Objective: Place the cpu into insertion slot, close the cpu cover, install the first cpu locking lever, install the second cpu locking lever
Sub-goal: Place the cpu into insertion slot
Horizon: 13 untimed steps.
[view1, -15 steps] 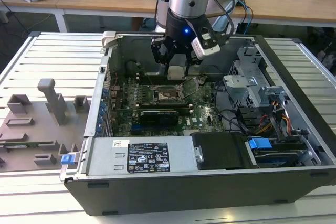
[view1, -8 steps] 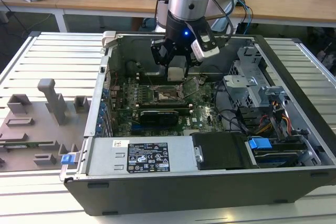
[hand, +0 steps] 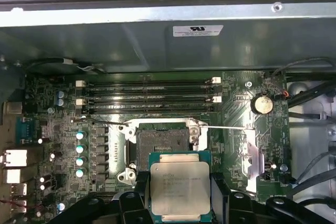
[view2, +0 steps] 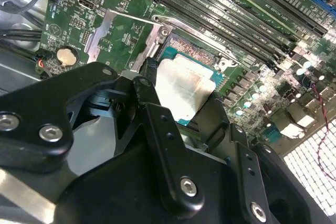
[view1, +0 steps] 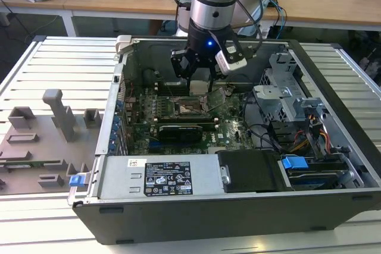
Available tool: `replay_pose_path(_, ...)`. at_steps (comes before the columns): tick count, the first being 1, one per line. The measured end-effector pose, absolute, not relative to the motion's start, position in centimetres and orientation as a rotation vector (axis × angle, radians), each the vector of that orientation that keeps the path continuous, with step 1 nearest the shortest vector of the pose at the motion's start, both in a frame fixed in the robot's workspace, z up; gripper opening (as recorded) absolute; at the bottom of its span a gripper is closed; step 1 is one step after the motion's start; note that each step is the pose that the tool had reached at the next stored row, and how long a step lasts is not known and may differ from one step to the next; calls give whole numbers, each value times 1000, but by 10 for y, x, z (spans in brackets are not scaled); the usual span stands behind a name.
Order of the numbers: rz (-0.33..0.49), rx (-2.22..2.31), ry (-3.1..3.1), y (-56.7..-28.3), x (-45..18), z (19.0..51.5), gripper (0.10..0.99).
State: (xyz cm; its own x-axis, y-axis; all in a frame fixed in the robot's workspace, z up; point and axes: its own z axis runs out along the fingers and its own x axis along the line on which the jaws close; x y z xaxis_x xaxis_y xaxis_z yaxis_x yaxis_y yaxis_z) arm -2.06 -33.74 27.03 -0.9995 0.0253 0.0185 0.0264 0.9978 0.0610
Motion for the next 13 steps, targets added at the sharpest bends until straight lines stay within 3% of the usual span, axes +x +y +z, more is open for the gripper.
replay_pose_path(13, -74, -80, -3123, -329, -21, 263, 545)
